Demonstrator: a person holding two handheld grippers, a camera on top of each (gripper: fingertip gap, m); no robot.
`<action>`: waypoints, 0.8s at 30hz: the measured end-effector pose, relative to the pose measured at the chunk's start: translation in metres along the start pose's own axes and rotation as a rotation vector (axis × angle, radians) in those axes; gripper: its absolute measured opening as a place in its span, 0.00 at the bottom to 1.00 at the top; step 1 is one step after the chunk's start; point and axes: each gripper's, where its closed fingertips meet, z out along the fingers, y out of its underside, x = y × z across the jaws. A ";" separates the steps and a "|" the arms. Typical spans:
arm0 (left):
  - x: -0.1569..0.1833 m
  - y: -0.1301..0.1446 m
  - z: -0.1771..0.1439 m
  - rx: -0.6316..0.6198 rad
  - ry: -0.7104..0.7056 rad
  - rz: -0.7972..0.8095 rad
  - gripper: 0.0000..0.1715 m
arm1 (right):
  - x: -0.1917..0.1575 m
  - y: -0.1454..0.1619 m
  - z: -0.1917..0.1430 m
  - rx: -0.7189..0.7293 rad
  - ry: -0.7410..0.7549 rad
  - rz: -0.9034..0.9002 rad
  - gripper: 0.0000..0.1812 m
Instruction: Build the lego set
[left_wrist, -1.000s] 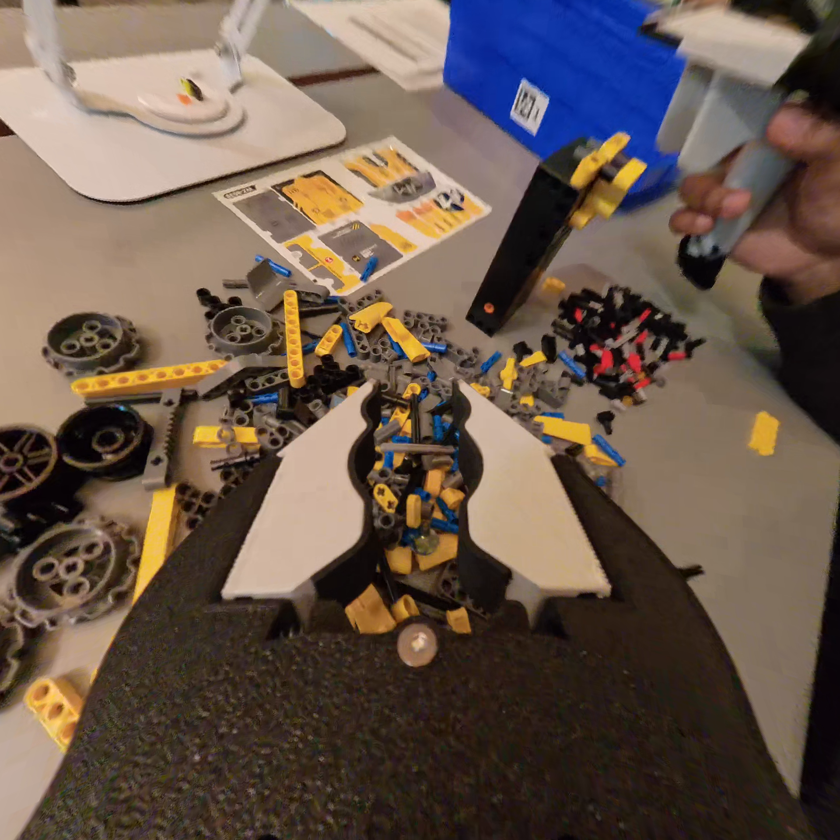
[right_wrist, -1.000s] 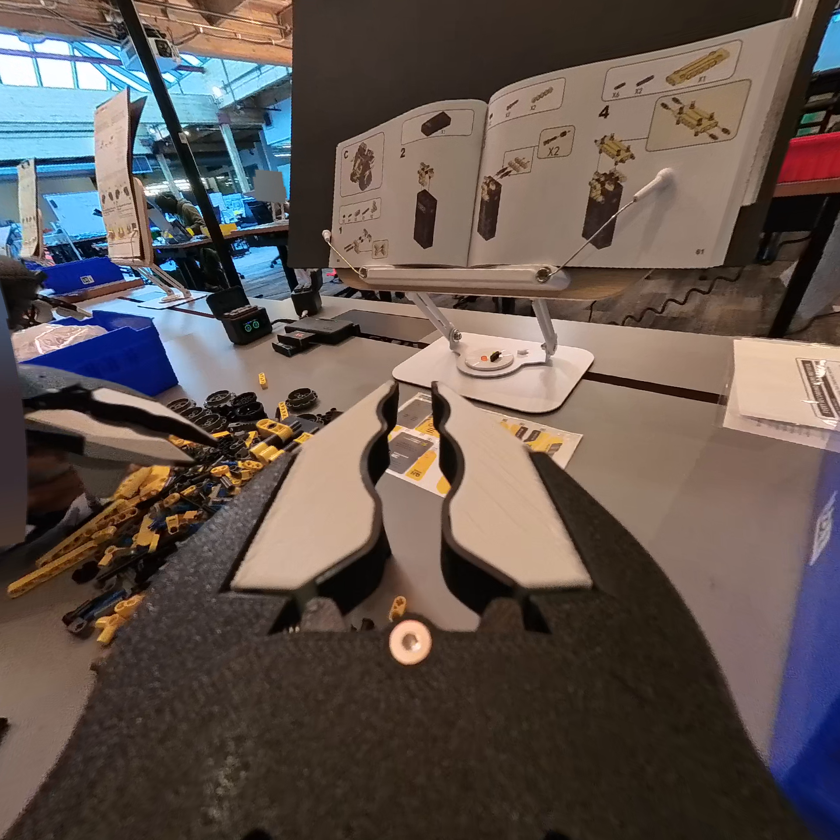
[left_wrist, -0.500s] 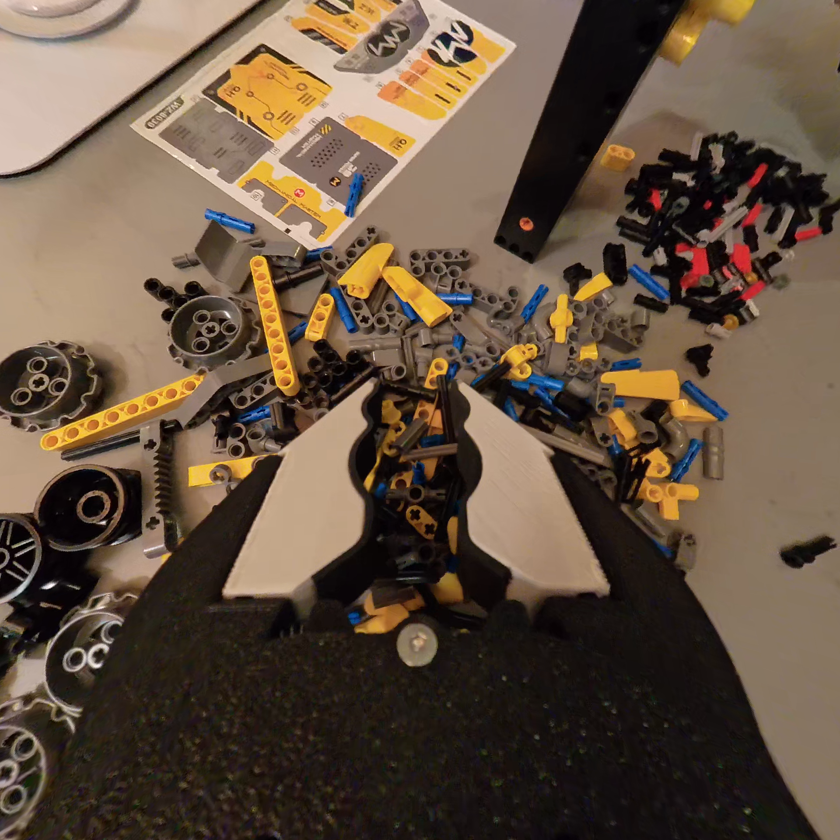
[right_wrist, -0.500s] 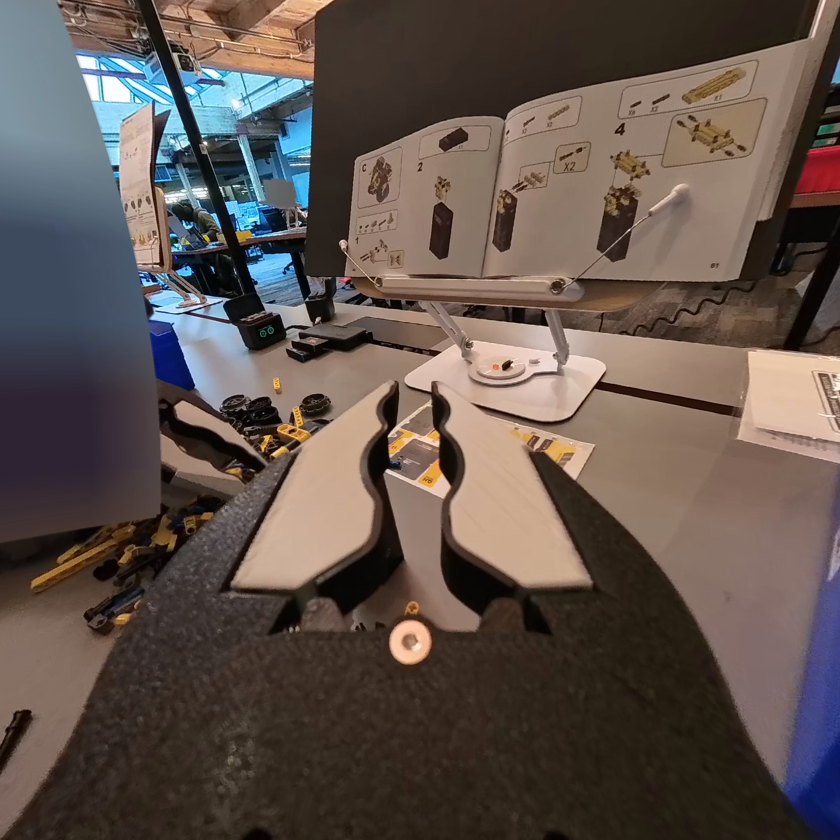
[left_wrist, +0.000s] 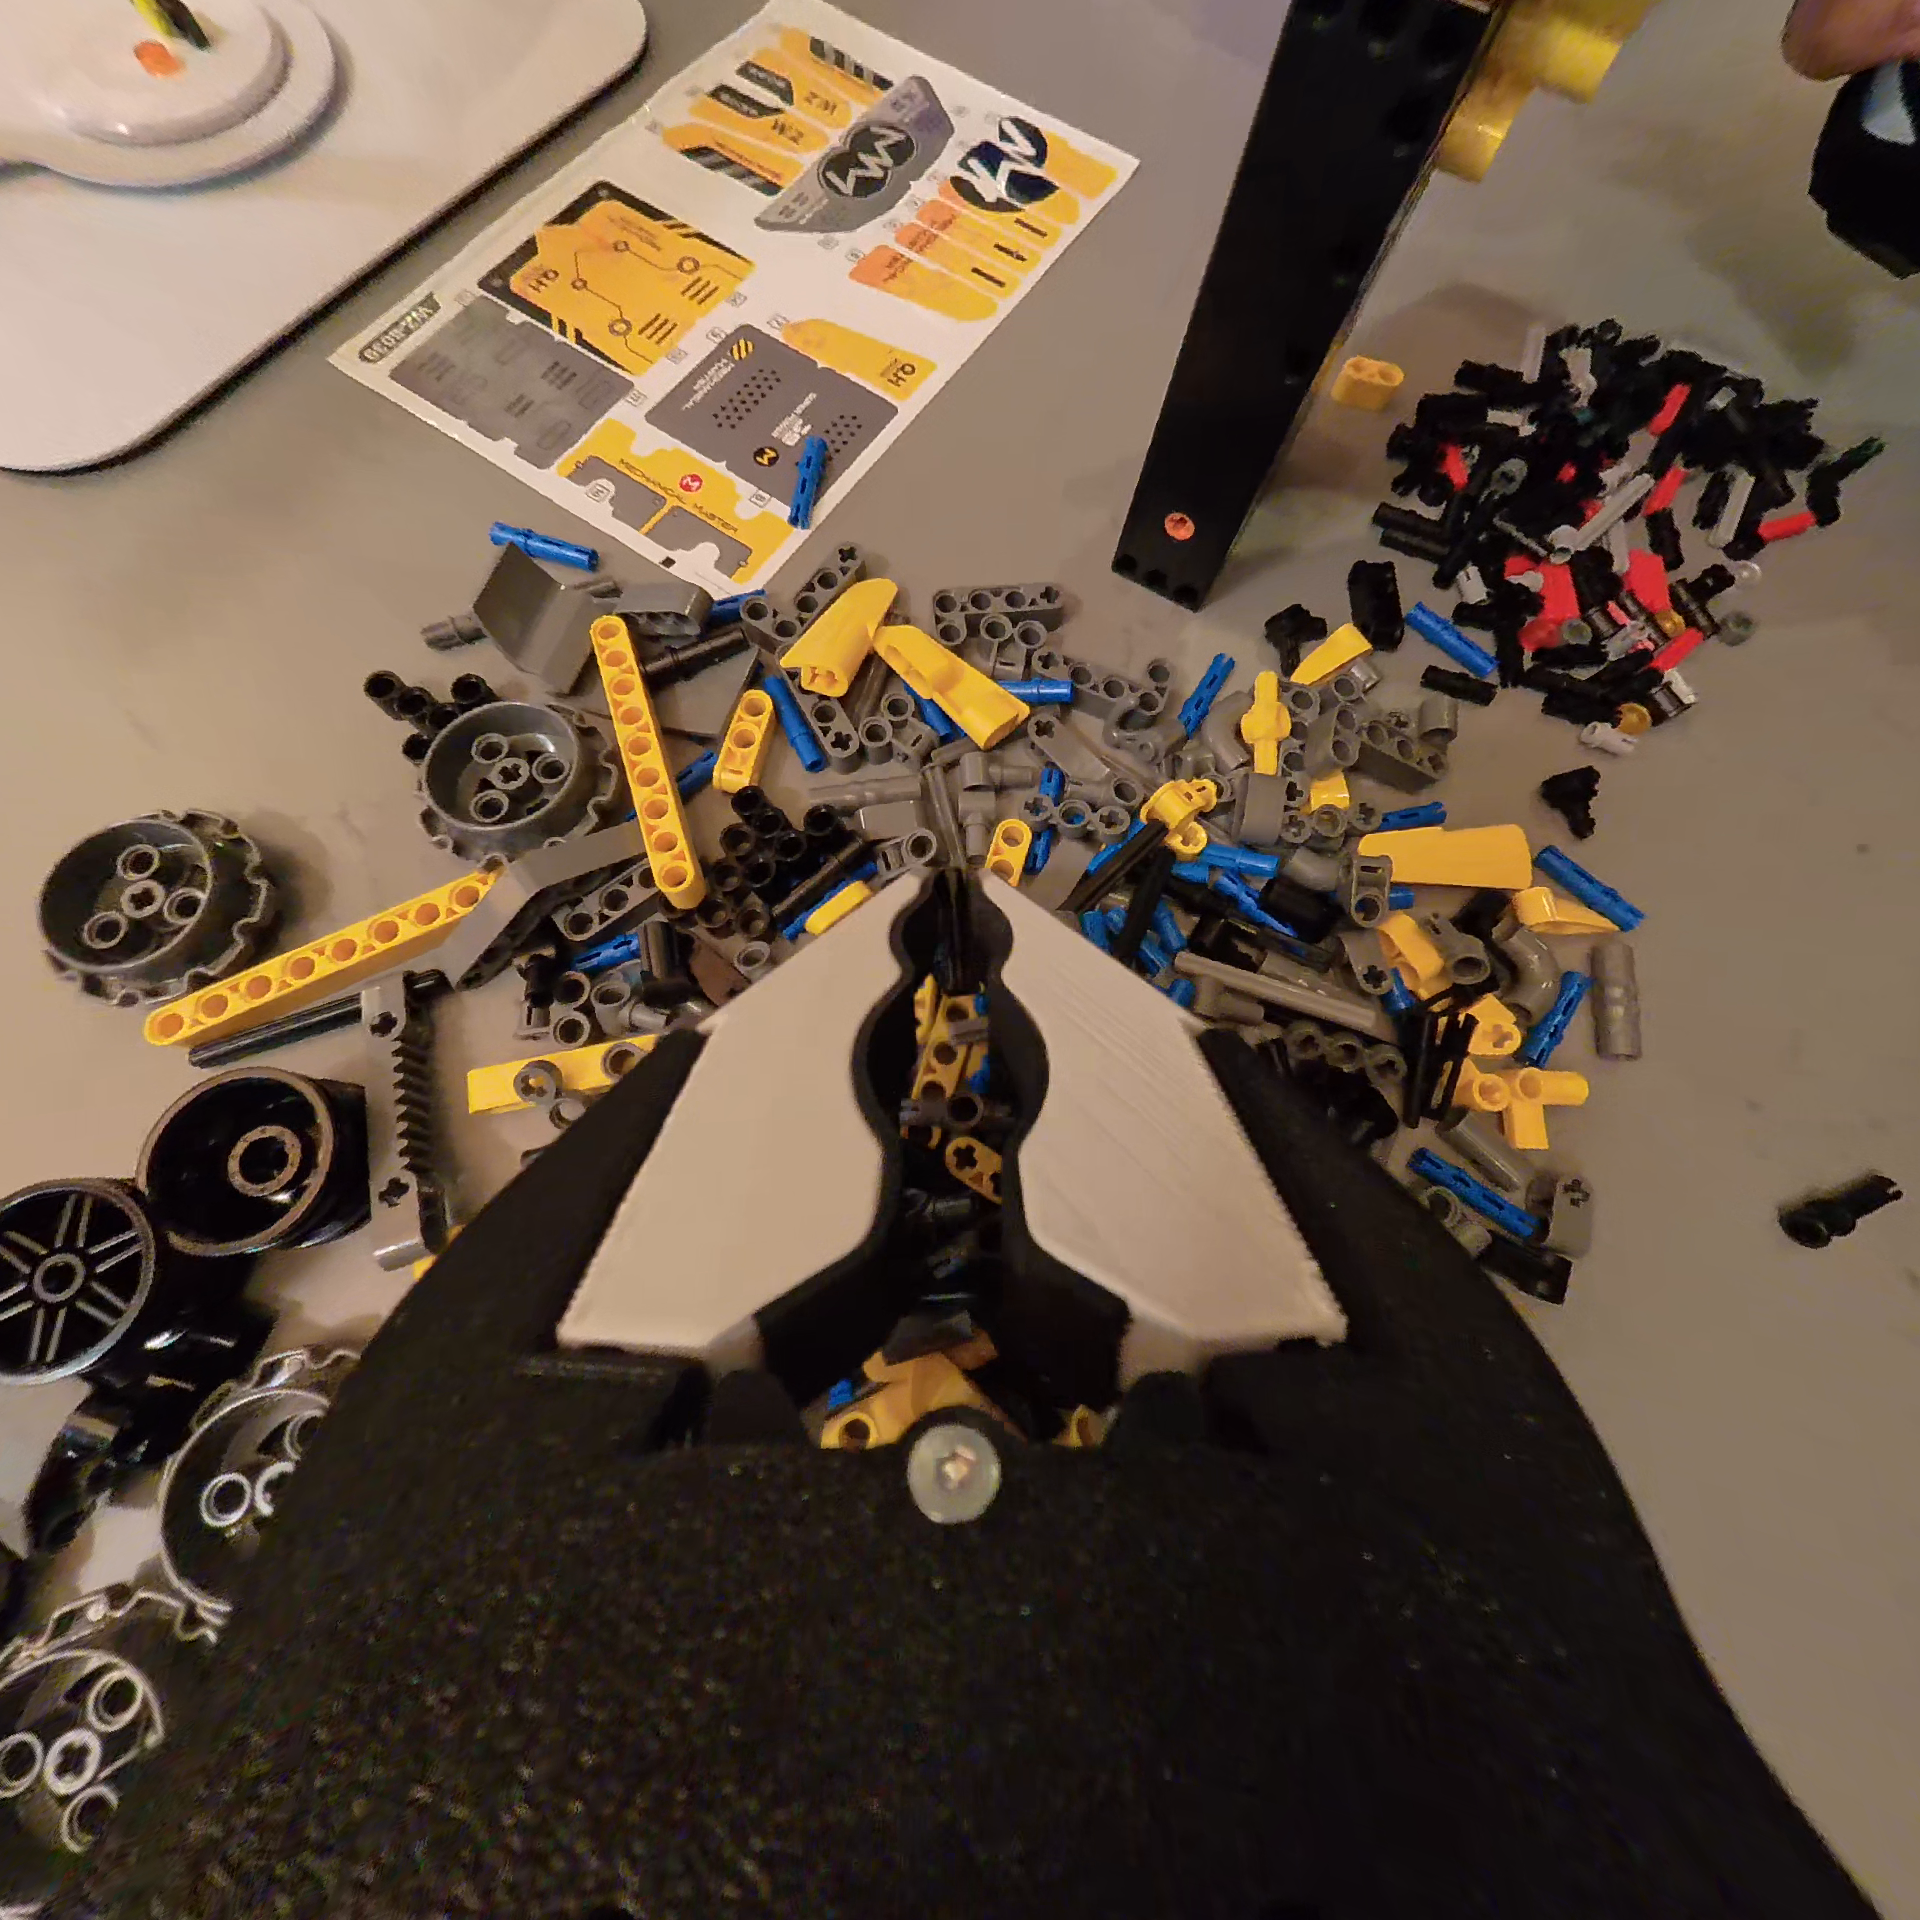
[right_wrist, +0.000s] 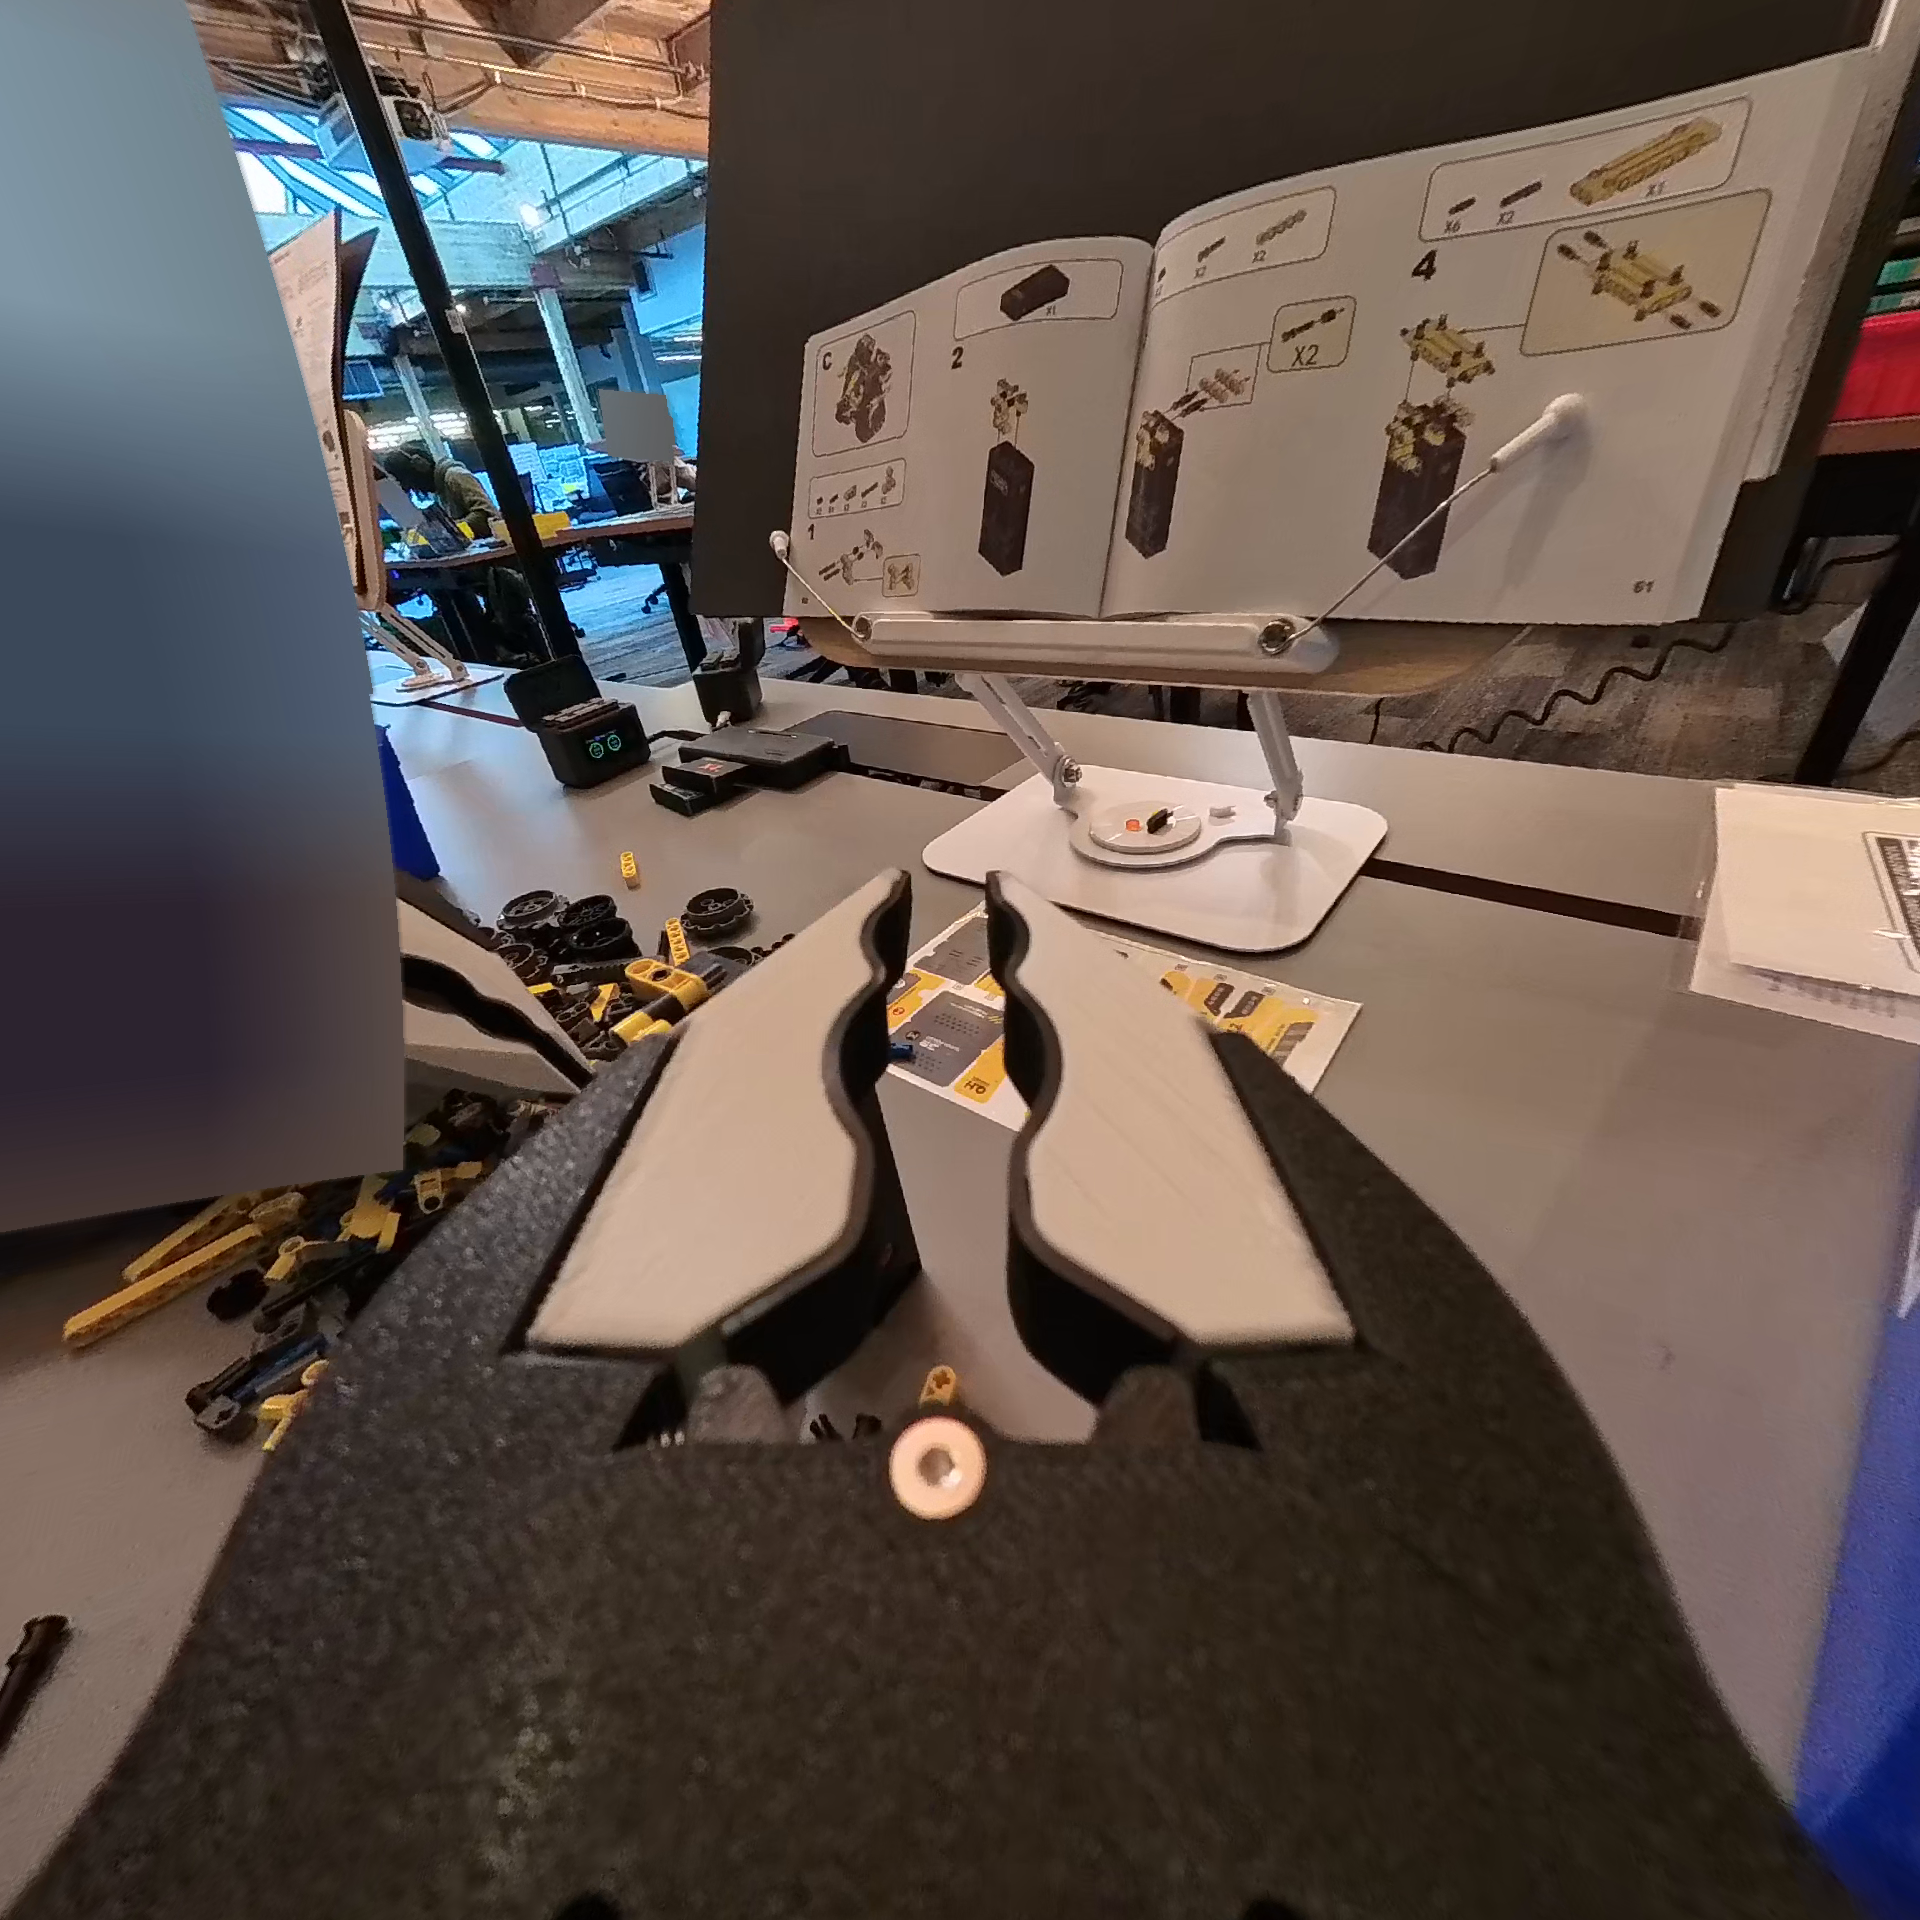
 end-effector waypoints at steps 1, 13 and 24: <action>-0.001 0.000 -0.001 0.003 -0.001 -0.004 0.02 | 0.000 0.000 0.000 -0.001 0.001 -0.001 0.07; -0.009 -0.028 -0.037 0.231 0.060 -0.165 0.02 | 0.000 -0.001 0.000 0.003 0.005 -0.004 0.07; 0.136 -0.016 -0.035 0.073 0.306 -0.044 0.02 | 0.002 -0.003 -0.002 0.015 0.018 -0.014 0.07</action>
